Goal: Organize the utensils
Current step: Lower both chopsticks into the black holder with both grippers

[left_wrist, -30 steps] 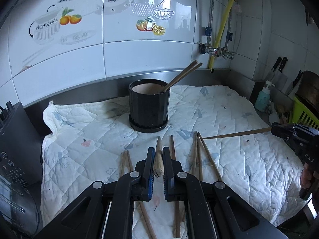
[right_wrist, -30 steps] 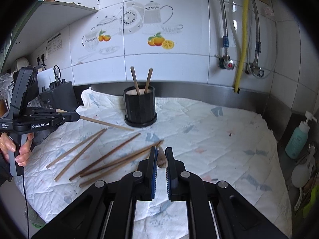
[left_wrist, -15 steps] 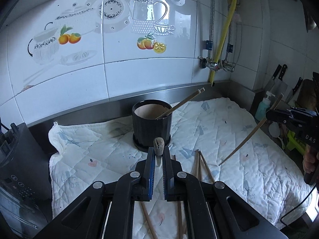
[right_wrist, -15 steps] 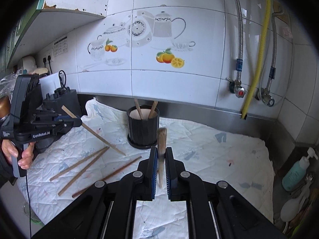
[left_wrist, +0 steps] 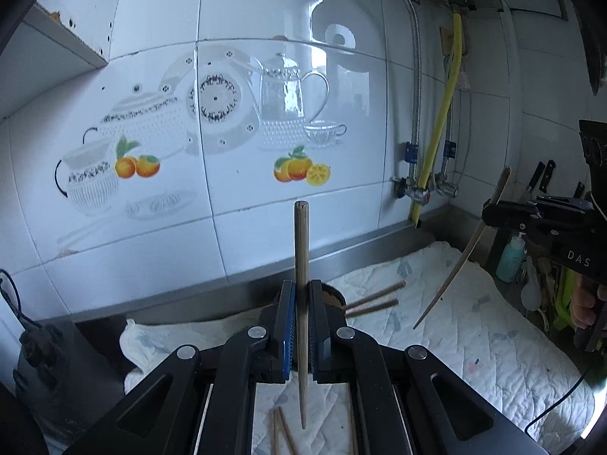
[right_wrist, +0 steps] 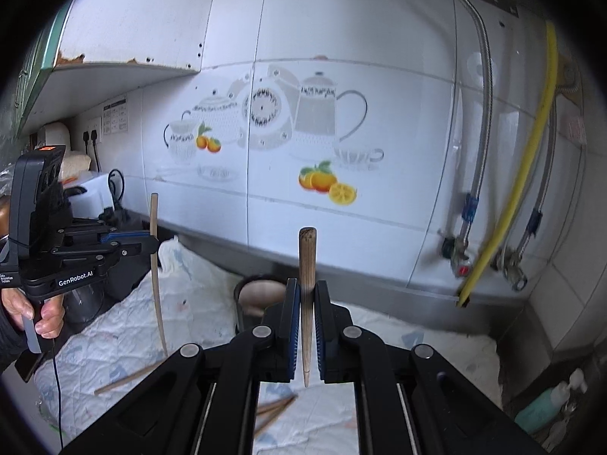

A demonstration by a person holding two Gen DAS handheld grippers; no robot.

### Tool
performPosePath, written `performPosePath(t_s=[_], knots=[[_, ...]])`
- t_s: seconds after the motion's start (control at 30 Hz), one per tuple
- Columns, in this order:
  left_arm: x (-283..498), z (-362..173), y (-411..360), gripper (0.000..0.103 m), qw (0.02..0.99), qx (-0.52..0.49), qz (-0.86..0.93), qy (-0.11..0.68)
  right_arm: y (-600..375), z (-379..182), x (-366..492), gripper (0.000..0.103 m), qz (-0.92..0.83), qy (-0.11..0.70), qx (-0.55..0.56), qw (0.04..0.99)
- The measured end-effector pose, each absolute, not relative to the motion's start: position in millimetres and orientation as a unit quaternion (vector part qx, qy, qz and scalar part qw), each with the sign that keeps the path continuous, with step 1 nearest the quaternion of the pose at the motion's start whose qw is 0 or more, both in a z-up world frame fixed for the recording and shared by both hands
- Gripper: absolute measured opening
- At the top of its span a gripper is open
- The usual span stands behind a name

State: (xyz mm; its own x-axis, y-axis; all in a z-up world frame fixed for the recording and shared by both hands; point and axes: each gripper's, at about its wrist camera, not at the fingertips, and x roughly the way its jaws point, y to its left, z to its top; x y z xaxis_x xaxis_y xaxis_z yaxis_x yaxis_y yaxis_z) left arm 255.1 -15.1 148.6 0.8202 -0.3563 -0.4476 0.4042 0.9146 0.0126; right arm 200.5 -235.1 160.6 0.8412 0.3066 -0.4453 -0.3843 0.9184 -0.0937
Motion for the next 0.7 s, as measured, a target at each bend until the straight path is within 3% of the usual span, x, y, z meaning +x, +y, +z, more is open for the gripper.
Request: performPosePath(t_s=[0.3, 0.7], knots=[[311, 190, -31, 0.006, 0.969, 0.027, -0.183, 0.163, -213, 186, 249, 0.01, 0.198, 0.178, -0.083, 0.96], [377, 149, -34, 0.006, 0.966, -0.022, -0.163, 0.2, -201, 164, 303, 0.01, 0.214, 0.194, -0.045, 0.956]])
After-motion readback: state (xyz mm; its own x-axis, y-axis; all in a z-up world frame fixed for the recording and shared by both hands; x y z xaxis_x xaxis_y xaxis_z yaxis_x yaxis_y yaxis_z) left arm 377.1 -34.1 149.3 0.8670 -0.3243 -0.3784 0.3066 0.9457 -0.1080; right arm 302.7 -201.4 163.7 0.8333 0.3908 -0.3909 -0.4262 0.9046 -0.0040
